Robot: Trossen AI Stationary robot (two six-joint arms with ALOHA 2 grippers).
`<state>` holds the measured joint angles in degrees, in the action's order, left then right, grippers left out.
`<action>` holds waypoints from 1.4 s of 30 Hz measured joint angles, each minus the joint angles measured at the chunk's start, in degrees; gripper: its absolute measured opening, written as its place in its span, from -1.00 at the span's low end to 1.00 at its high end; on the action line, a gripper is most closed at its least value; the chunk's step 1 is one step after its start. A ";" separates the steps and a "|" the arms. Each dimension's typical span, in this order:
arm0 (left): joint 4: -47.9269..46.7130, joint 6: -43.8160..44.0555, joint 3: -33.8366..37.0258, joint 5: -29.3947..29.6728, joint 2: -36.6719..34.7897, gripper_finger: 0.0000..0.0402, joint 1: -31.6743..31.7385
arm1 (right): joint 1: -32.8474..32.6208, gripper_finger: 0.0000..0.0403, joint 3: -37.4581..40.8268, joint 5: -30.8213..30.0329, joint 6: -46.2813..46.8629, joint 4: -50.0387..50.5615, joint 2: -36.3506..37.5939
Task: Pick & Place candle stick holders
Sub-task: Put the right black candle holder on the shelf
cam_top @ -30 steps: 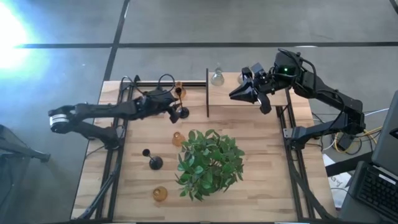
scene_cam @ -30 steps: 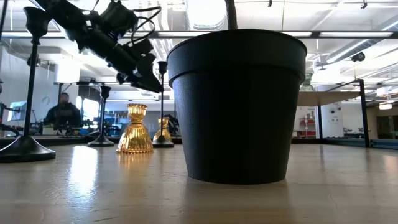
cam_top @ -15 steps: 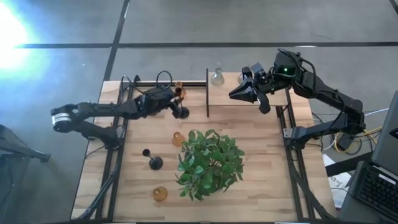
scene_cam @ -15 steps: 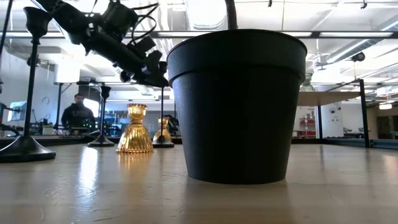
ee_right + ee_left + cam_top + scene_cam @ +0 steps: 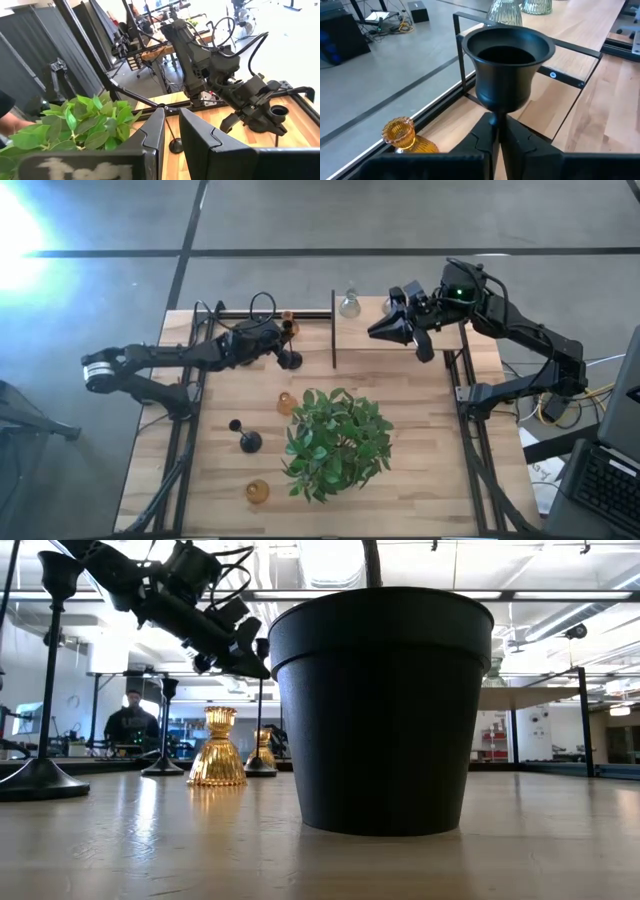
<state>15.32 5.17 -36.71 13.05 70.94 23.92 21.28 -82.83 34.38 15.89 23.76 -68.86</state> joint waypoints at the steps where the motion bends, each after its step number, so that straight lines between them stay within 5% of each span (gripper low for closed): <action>1: -0.06 -0.07 -0.12 -0.08 0.00 -0.91 0.00 | 0.00 -0.74 0.00 -0.11 -0.02 -0.01 0.00; 8: -3.04 -0.17 -9.02 -3.39 -1.16 -0.91 0.32 | 0.02 -0.74 0.00 -0.12 0.12 0.01 0.00; 16: -27.49 -3.81 -32.70 -5.65 -0.43 -0.91 0.46 | 0.02 -0.74 0.00 -0.11 -1.21 0.02 0.00; 25: -38.25 -5.48 -54.35 -13.70 7.01 -0.91 0.87 | 0.02 -0.74 0.00 -0.87 -4.32 0.01 0.00; 42: -41.82 -10.50 -80.54 -26.06 31.99 -0.91 1.26 | 0.00 -0.74 0.00 -27.34 -8.27 2.67 5.67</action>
<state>-26.50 -5.33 -117.25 -13.02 102.93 25.18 21.28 -82.83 7.04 7.62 26.43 -63.19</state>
